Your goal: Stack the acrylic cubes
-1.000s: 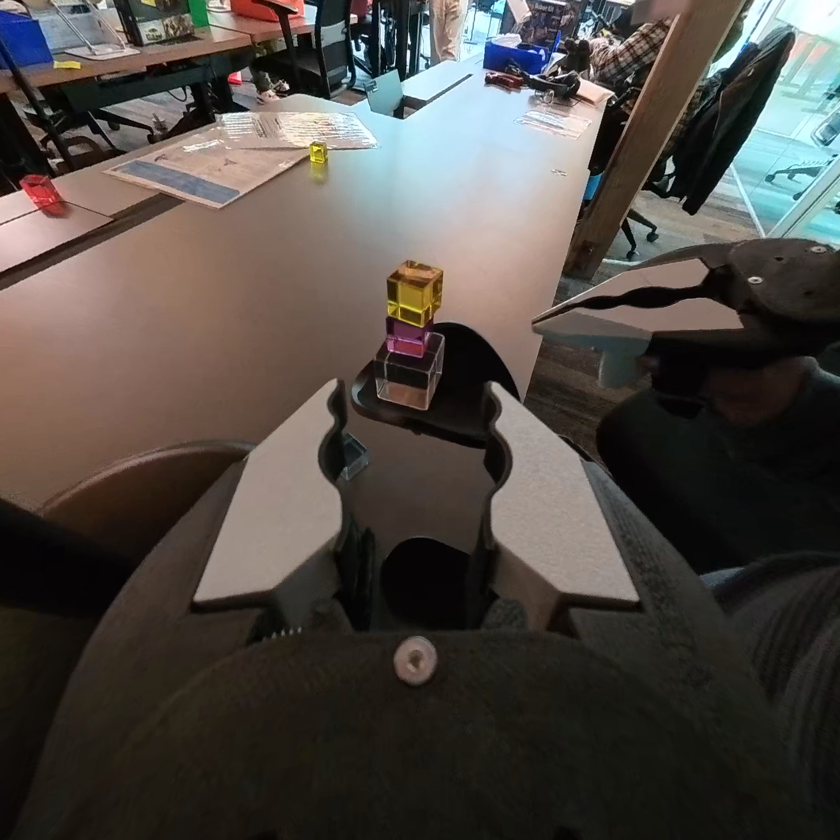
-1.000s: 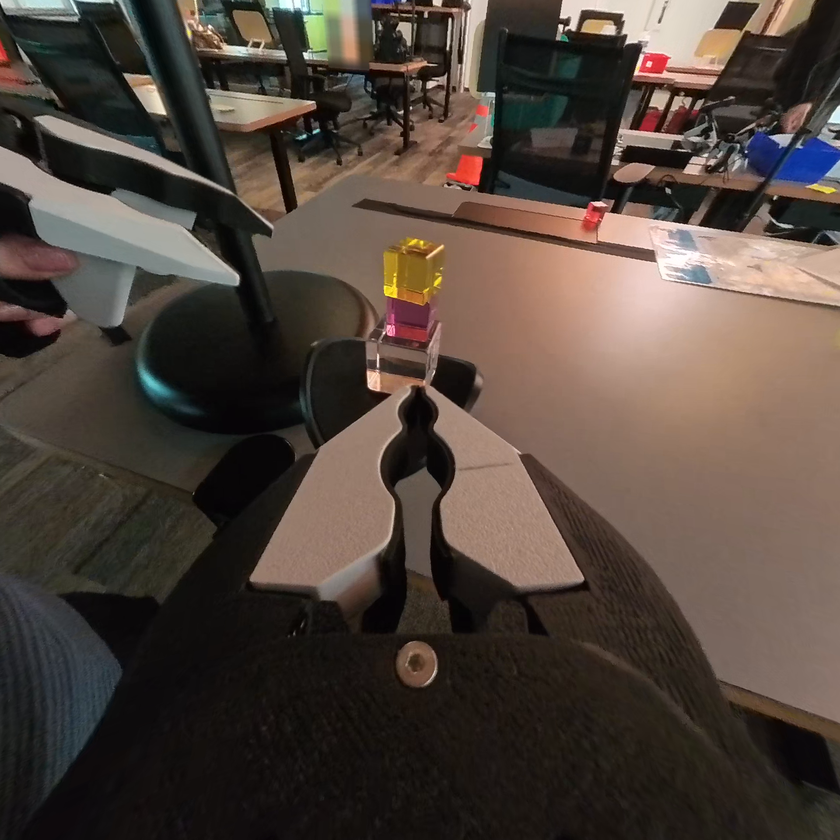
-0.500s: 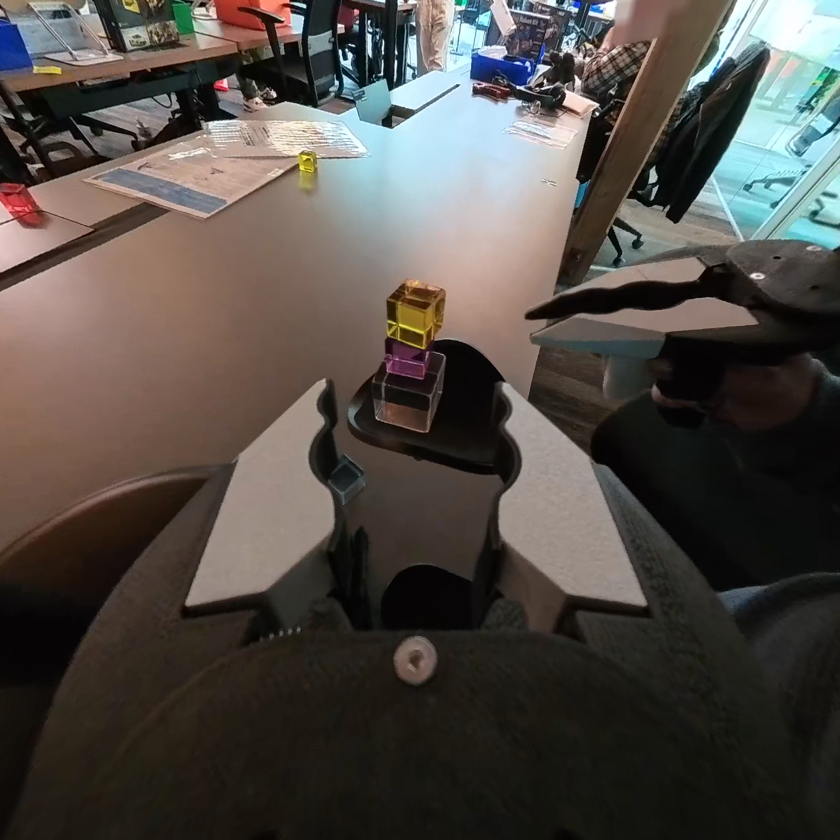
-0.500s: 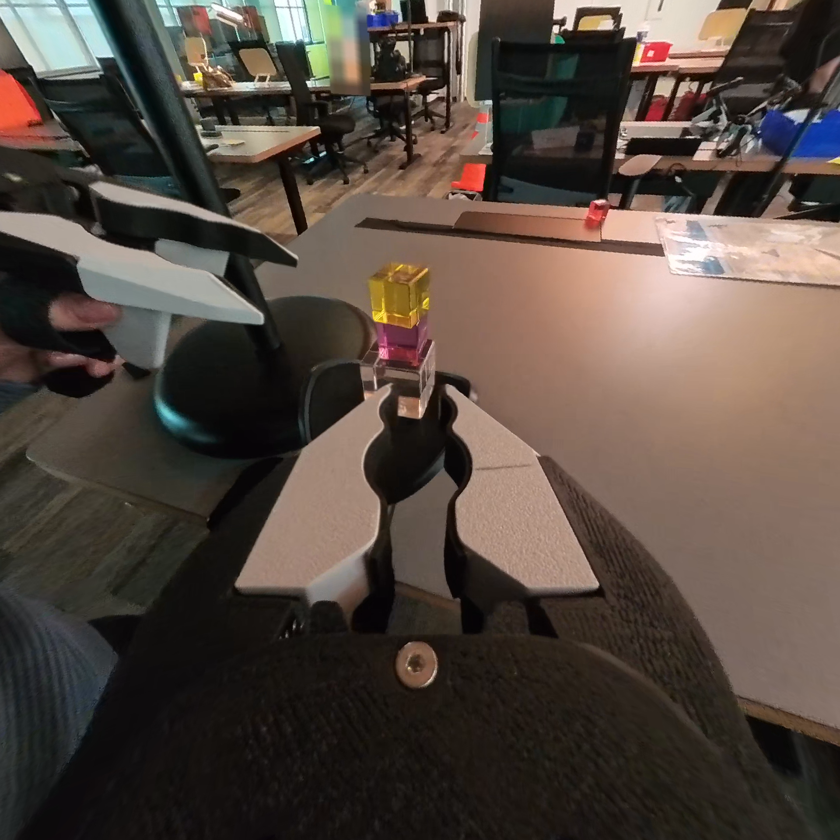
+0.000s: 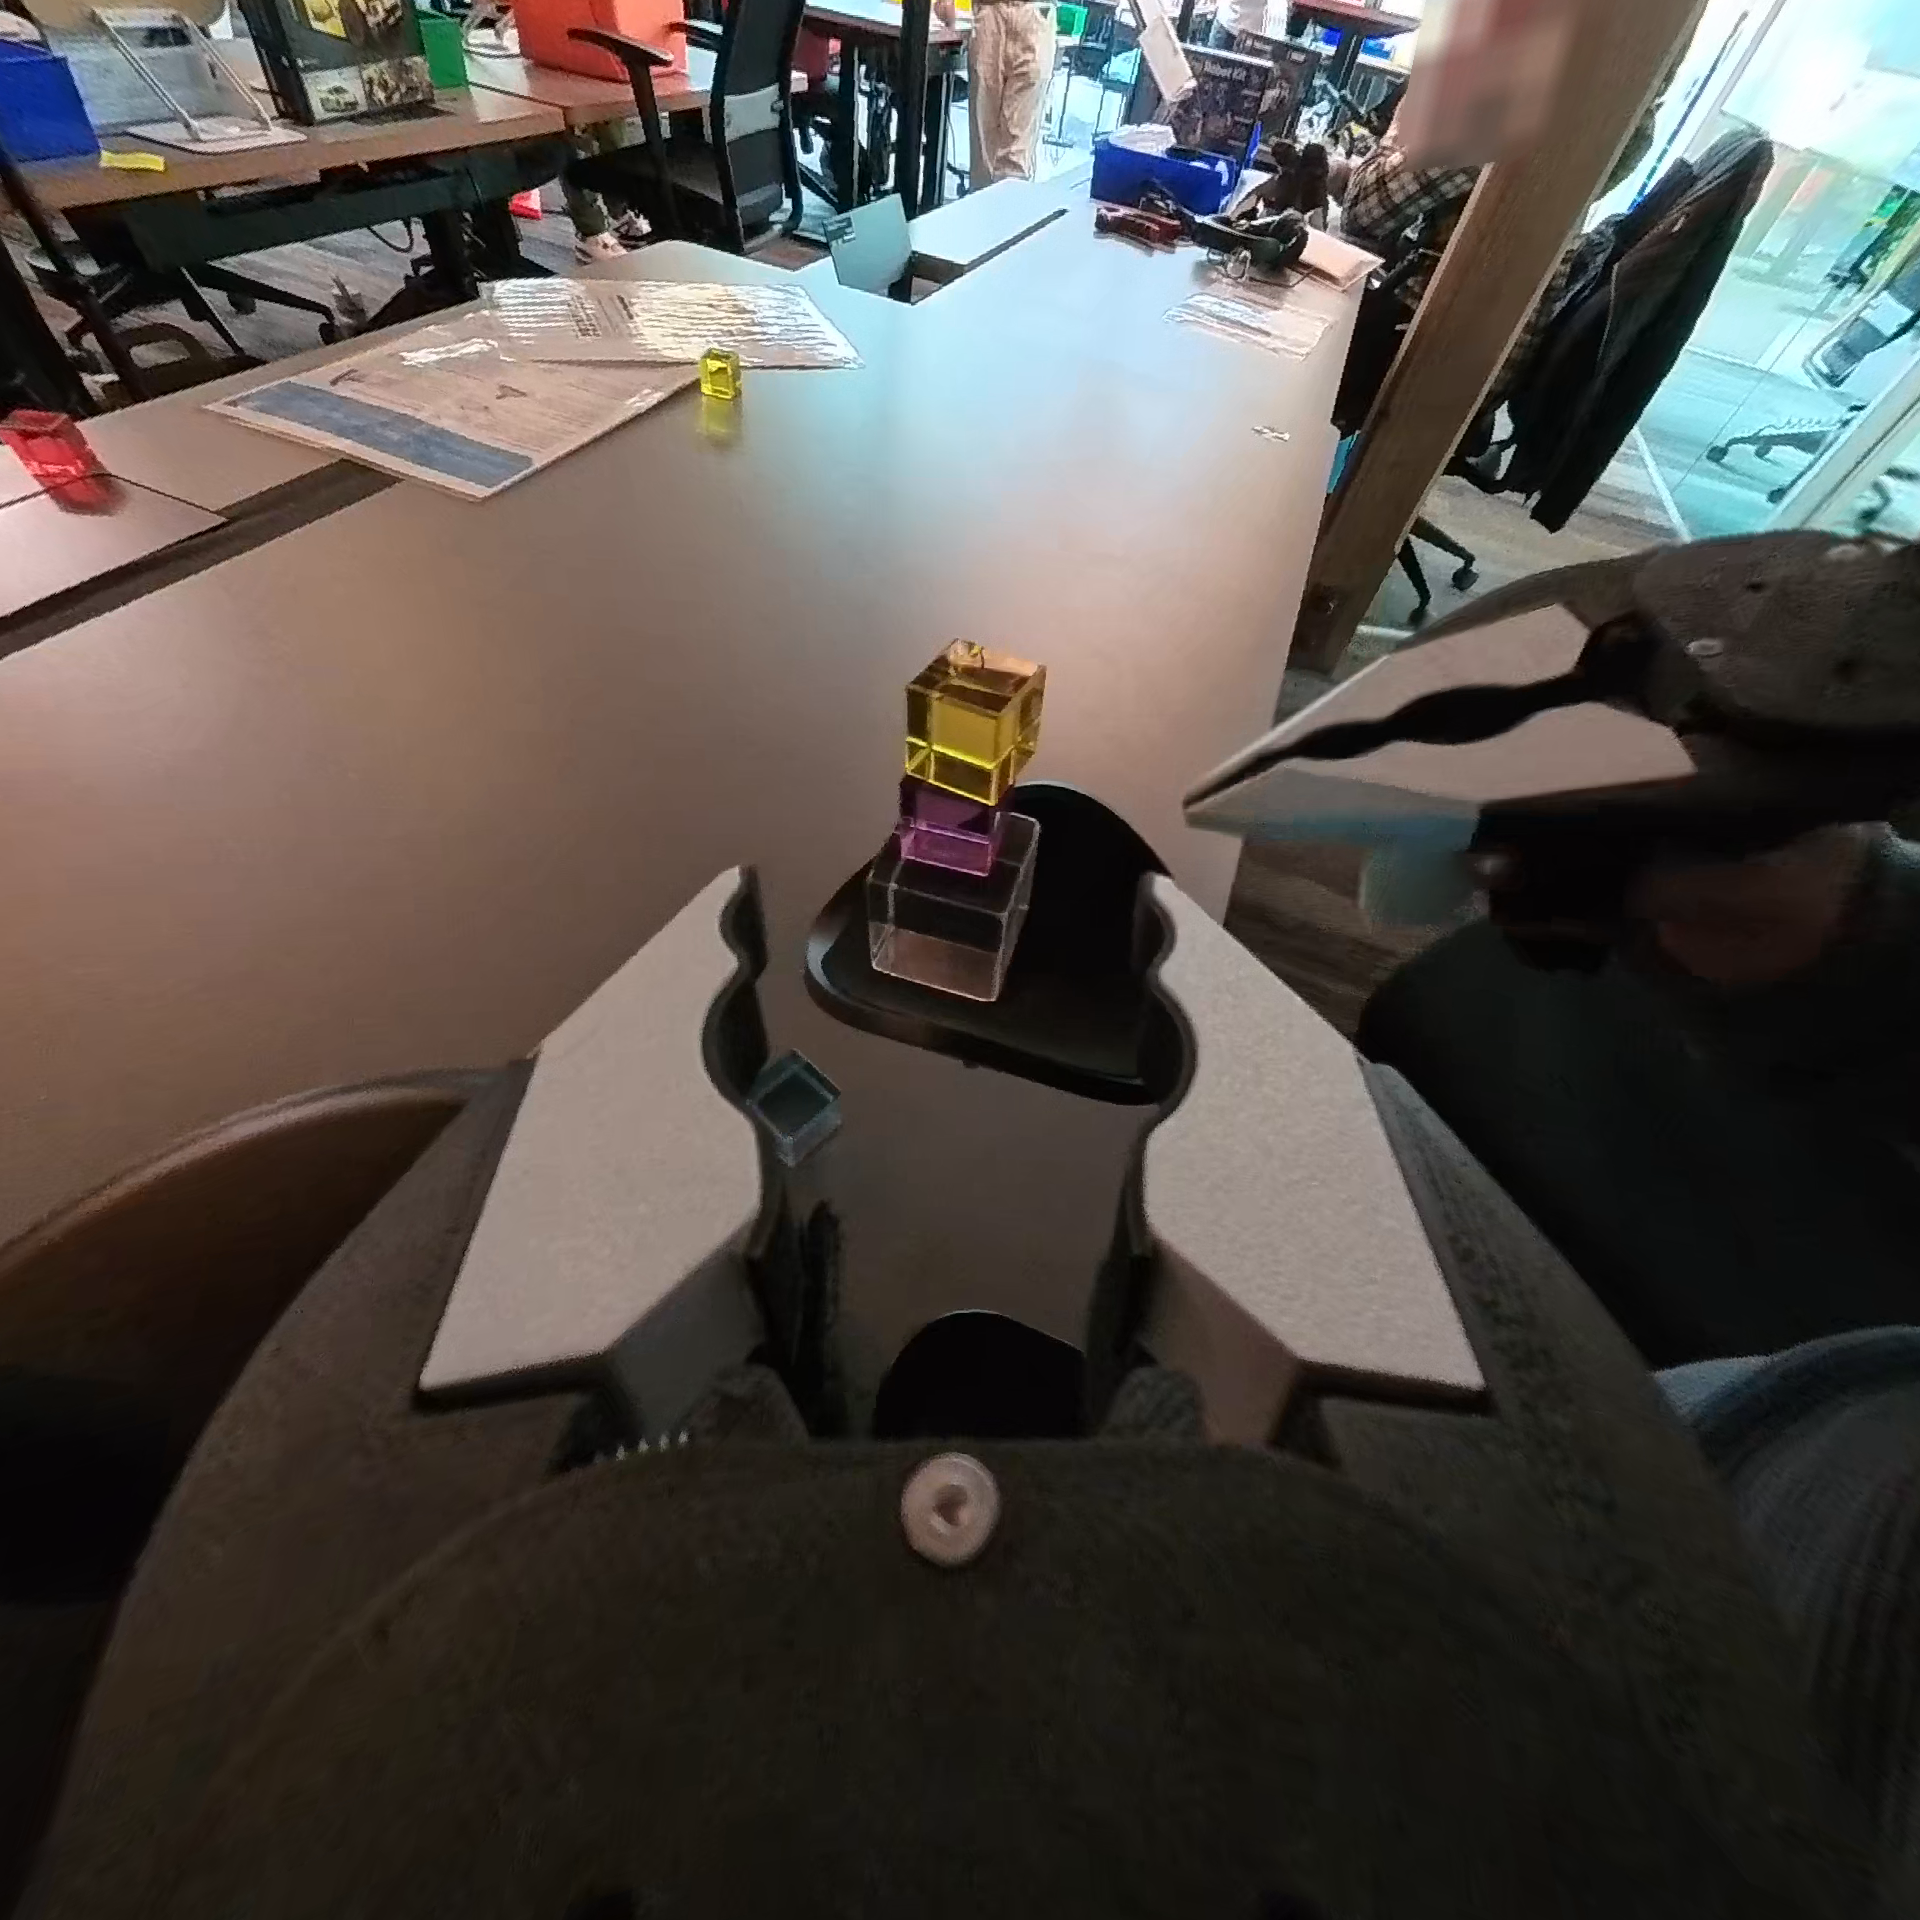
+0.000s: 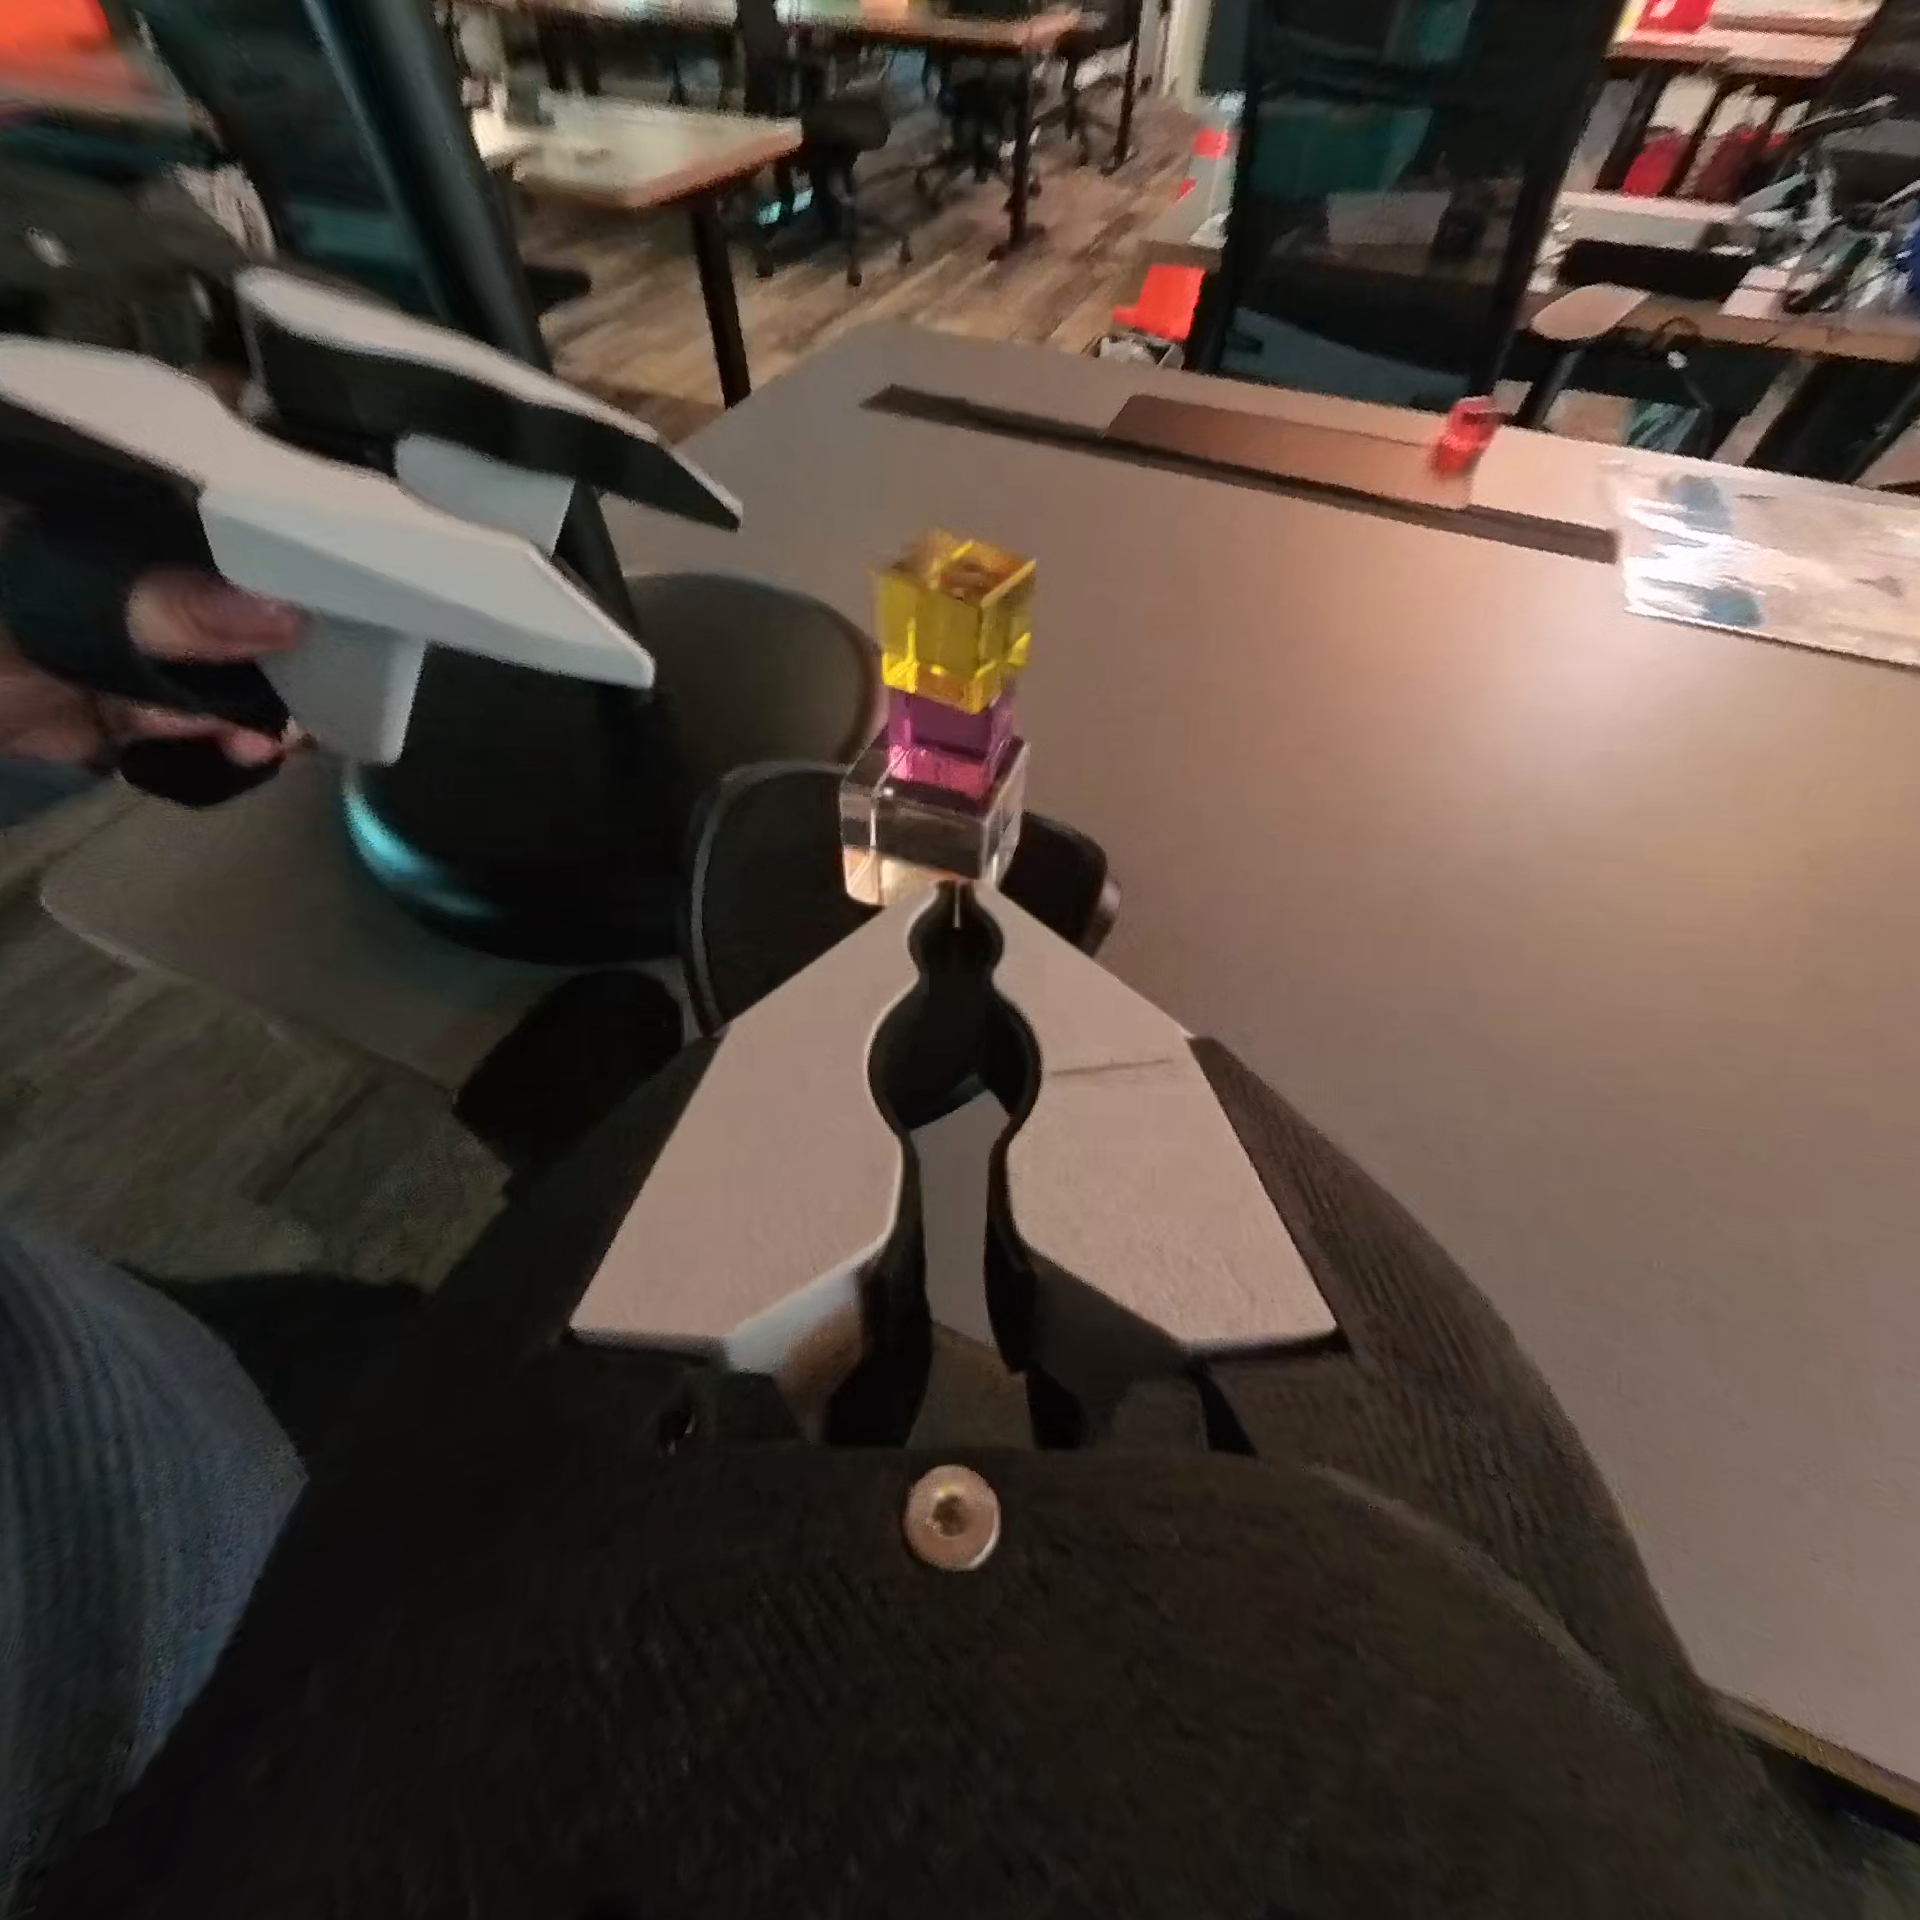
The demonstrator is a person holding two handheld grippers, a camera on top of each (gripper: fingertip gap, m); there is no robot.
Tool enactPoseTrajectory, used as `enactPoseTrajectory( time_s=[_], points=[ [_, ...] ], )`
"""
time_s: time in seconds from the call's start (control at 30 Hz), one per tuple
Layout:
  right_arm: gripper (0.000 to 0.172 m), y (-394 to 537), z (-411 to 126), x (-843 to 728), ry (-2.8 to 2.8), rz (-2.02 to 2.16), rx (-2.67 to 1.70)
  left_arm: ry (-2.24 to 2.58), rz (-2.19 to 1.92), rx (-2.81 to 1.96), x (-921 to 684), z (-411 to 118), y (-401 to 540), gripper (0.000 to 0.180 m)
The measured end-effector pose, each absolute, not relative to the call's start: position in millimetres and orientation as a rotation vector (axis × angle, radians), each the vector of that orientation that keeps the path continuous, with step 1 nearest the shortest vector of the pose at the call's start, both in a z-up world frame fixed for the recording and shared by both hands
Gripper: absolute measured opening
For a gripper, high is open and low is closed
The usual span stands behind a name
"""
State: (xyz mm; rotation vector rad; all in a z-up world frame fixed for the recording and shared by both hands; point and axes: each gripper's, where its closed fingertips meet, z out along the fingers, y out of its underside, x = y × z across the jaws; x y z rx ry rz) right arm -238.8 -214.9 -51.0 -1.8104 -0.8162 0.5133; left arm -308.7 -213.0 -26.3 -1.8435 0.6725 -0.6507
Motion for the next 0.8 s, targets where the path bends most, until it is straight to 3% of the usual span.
enactPoseTrajectory(
  time_s=[0.27,0.8],
  points=[
    [0.0,-204,-86,-268,-1.065,0.408,-1.976,0.624,-0.623,-1.864,-325,-30,-211,0.069],
    [0.0,-173,-88,-287,-1.06,0.395,-2.022,0.579,-0.618,-1.907,-341,-44,-217,0.069]
  ],
)
